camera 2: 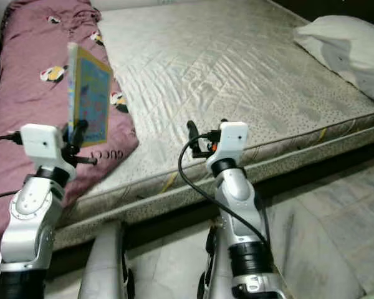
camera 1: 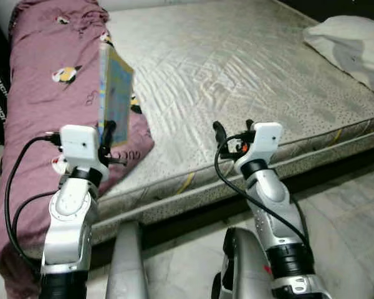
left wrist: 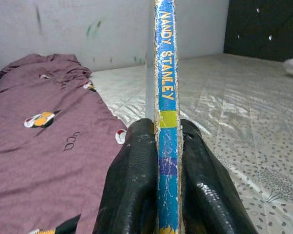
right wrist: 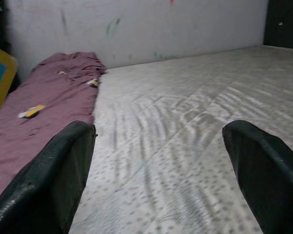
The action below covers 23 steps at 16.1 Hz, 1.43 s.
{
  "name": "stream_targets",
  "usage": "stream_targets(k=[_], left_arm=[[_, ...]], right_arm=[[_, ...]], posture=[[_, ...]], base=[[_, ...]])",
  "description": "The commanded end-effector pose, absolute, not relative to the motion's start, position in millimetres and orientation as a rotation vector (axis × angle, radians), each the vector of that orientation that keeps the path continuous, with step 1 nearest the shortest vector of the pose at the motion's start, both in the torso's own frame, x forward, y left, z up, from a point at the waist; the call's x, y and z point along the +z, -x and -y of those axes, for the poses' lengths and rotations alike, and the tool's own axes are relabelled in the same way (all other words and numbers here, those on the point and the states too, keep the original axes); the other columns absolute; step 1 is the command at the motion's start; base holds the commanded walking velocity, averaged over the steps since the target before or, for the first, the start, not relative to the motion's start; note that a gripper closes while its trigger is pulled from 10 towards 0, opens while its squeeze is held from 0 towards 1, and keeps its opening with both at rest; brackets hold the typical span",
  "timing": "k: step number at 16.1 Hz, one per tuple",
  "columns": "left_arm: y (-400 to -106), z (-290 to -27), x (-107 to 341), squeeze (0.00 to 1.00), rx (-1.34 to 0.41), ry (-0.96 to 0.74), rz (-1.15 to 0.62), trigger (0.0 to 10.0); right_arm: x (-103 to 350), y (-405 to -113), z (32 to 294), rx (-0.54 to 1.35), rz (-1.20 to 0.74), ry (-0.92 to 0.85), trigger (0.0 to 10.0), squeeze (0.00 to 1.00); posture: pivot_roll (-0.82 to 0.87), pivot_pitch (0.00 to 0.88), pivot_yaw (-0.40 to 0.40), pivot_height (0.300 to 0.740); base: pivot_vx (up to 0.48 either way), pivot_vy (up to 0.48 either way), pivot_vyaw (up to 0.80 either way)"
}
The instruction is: Clean up the room
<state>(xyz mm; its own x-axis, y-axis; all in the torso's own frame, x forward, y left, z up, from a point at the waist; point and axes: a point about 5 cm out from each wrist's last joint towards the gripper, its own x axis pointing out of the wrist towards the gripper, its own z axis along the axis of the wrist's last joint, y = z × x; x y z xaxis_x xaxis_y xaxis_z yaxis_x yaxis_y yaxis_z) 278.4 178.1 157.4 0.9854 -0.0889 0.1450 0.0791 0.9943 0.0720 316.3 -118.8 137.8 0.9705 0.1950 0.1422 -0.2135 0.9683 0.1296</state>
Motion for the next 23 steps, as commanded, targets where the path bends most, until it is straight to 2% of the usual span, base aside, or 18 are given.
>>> stream_targets(k=[1, 3, 5, 9, 13, 17, 23], left_arm=[[-278.7, -178.5, 168.7, 0.0, -0.067, -0.086, 0.193, 10.0], [-281.0, -174.3, 167.5, 0.0, -0.074, -0.092, 0.176, 10.0], [-288.7, -176.7, 166.5, 0.0, -0.032, -0.021, 0.144, 10.0], [-292.8, -171.4, 165.7, 0.0, 0.0, -0.063, 0.149, 10.0], [-290.8, -175.8, 157.3, 0.0, 0.036, -0.038, 0.109, 10.0], [-293.3, -168.7, 159.5, 0.0, -0.018, -0.049, 0.118, 10.0], [-289.6, -172.5, 154.1, 0.0, -0.008, -0.043, 0.11, 10.0]], right_arm=[[141.9, -319.1, 124.0, 0.198, 0.14, -0.135, 10.0, 0.0], [143.5, -321.0, 126.4, 0.192, 0.146, -0.119, 10.0, 0.0], [151.5, -323.1, 128.0, 0.19, 0.176, -0.108, 10.0, 0.0], [151.2, -324.5, 136.1, 0.162, 0.179, -0.096, 10.0, 0.0], [150.6, -323.2, 133.1, 0.167, 0.181, -0.094, 10.0, 0.0], [149.5, -322.6, 135.0, 0.174, 0.18, -0.071, 10.0, 0.0], [141.1, -319.5, 137.0, 0.135, 0.148, -0.067, 10.0, 0.0]], posture=[[0.05, 0.005, -0.002, 0.648], [0.04, 0.005, -0.001, 0.668], [0.02, 0.002, 0.009, 0.692], [0.02, 0.0, 0.01, 0.74], [0.01, 0.0, 0.016, 0.74], [0.01, 0.0, 0.007, 0.74], [0.02, 0.0, 0.004, 0.74]], base=[[0.0, 0.0, 0.0], [0.0, 0.0, 0.0], [0.0, 0.0, 0.0], [0.0, 0.0, 0.0], [0.0, 0.0, 0.0], [0.0, 0.0, 0.0], [0.0, 0.0, 0.0]])
